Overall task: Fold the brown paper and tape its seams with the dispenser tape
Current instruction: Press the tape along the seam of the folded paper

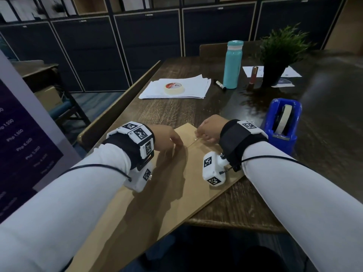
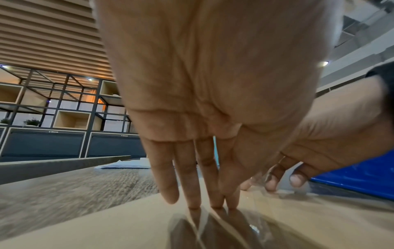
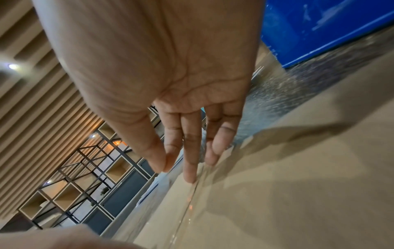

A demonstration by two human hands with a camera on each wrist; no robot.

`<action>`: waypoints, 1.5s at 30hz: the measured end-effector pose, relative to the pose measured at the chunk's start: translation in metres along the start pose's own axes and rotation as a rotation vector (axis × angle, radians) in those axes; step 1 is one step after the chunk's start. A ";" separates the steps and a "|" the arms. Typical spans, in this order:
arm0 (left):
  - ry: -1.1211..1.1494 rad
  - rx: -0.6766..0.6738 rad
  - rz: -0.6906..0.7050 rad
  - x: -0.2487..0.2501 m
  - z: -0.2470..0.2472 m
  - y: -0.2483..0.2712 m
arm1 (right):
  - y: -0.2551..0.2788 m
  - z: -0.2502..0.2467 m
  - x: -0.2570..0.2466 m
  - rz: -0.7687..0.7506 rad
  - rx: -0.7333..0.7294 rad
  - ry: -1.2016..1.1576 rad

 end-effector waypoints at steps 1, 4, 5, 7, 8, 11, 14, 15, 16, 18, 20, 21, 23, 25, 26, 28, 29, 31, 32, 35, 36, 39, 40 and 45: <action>-0.010 -0.004 -0.002 -0.001 0.001 -0.003 | -0.001 0.000 -0.002 0.004 0.002 0.044; -0.054 -0.007 0.010 -0.003 0.004 -0.007 | -0.005 0.000 -0.005 0.009 0.003 0.094; -0.062 -0.006 0.018 -0.003 0.004 -0.008 | -0.006 0.001 -0.005 0.016 0.006 0.100; -0.070 -0.006 0.039 -0.004 0.005 -0.008 | -0.010 0.002 -0.004 0.020 0.019 0.120; -0.067 -0.007 0.046 -0.004 0.006 -0.007 | -0.012 0.003 -0.004 0.021 0.025 0.129; -0.043 -0.002 0.066 -0.005 0.007 -0.002 | -0.015 0.003 -0.003 0.025 0.024 0.158; -0.022 0.011 0.085 -0.007 0.008 0.000 | -0.018 0.001 -0.002 0.021 0.019 0.191; -0.015 0.014 0.089 -0.007 0.008 0.000 | -0.017 0.000 -0.002 0.023 0.014 0.194; -0.009 0.016 0.092 -0.008 0.008 0.000 | -0.017 0.000 -0.002 0.024 0.010 0.201; 0.005 0.020 0.095 -0.008 0.008 0.000 | -0.015 -0.001 -0.003 0.025 -0.002 0.206; 0.014 0.021 0.093 -0.009 0.008 0.001 | -0.014 -0.002 -0.003 0.020 -0.011 0.204; 0.017 0.019 0.091 -0.009 0.008 0.001 | -0.014 -0.002 -0.004 0.020 -0.019 0.209; 0.020 0.015 0.086 -0.009 0.008 0.001 | -0.014 -0.002 -0.004 0.021 -0.026 0.218; 0.023 0.014 0.082 -0.009 0.008 0.000 | -0.015 -0.002 -0.004 0.025 -0.031 0.237; 0.024 0.014 0.080 -0.010 0.008 0.000 | -0.015 -0.003 -0.005 0.023 -0.034 0.257; 0.022 0.011 0.078 -0.011 0.008 -0.001 | -0.014 -0.004 -0.006 0.020 -0.050 0.285; 0.020 0.008 0.079 -0.011 0.008 -0.001 | -0.014 -0.005 -0.006 0.016 -0.055 0.285; 0.014 0.004 0.080 -0.010 0.007 0.000 | -0.012 -0.007 -0.006 0.013 -0.063 0.275; 0.012 0.005 0.080 -0.010 0.007 0.000 | -0.011 -0.007 -0.007 0.015 -0.068 0.292; 0.002 0.007 0.080 -0.008 0.007 0.001 | -0.011 -0.005 -0.009 0.027 -0.065 0.345; -0.001 0.007 0.079 -0.008 0.007 0.002 | -0.012 -0.005 -0.010 0.031 -0.058 0.353; -0.003 0.011 0.077 -0.009 0.007 0.001 | -0.013 -0.004 -0.010 0.036 -0.050 0.366; 0.001 0.013 0.074 -0.010 0.007 0.001 | -0.013 -0.003 -0.010 0.038 -0.048 0.369; 0.014 0.025 0.069 -0.010 0.008 0.000 | -0.012 -0.001 -0.011 0.037 -0.041 0.388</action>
Point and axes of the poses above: each hand's wrist, its own y-axis away from the middle knuckle, its own z-axis out of the palm, x = y × z, the point moved 2 cm from there along -y, towards the middle knuckle, and after that the axes turned 7 degrees about y, right-handed, at the moved point
